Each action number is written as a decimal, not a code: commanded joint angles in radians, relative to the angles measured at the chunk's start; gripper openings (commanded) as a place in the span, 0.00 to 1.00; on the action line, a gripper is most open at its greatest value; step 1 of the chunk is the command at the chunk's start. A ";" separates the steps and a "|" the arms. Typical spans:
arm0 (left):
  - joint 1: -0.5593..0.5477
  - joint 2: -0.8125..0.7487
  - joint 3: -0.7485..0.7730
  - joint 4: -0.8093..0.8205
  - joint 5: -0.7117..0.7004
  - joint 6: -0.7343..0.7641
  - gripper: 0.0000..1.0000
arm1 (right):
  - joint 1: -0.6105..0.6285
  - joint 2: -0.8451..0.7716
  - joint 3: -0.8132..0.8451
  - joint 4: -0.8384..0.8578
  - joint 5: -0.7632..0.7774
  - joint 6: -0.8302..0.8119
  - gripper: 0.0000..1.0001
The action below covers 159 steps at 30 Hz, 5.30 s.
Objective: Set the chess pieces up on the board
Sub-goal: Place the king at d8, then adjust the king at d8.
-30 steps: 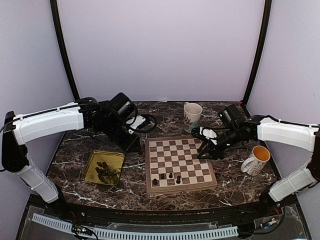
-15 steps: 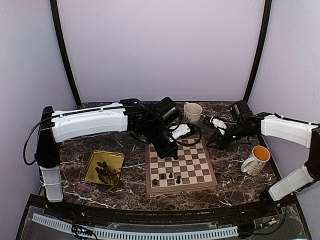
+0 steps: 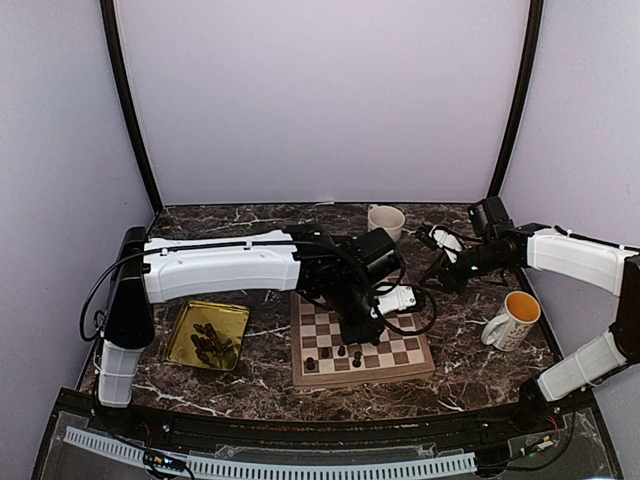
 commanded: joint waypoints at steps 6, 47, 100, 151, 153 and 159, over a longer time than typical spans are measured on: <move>-0.037 0.080 0.067 -0.057 -0.034 0.055 0.11 | -0.008 -0.023 0.000 0.022 -0.013 -0.006 0.33; -0.054 0.160 0.090 -0.066 -0.030 0.063 0.23 | -0.007 0.006 0.003 0.002 -0.041 -0.030 0.34; -0.053 -0.105 -0.042 -0.085 -0.091 -0.039 0.38 | -0.006 0.031 0.015 -0.038 -0.117 -0.057 0.34; 0.683 -0.807 -1.011 0.719 -0.442 -0.440 0.98 | 0.540 0.257 -0.009 -0.044 0.098 -0.237 0.05; 0.682 -0.800 -1.003 0.709 -0.436 -0.440 0.97 | 0.541 0.255 -0.011 -0.045 0.100 -0.237 0.05; 0.682 -0.798 -0.987 0.641 -0.453 -0.470 0.97 | 0.537 0.234 -0.032 -0.058 0.141 -0.239 0.05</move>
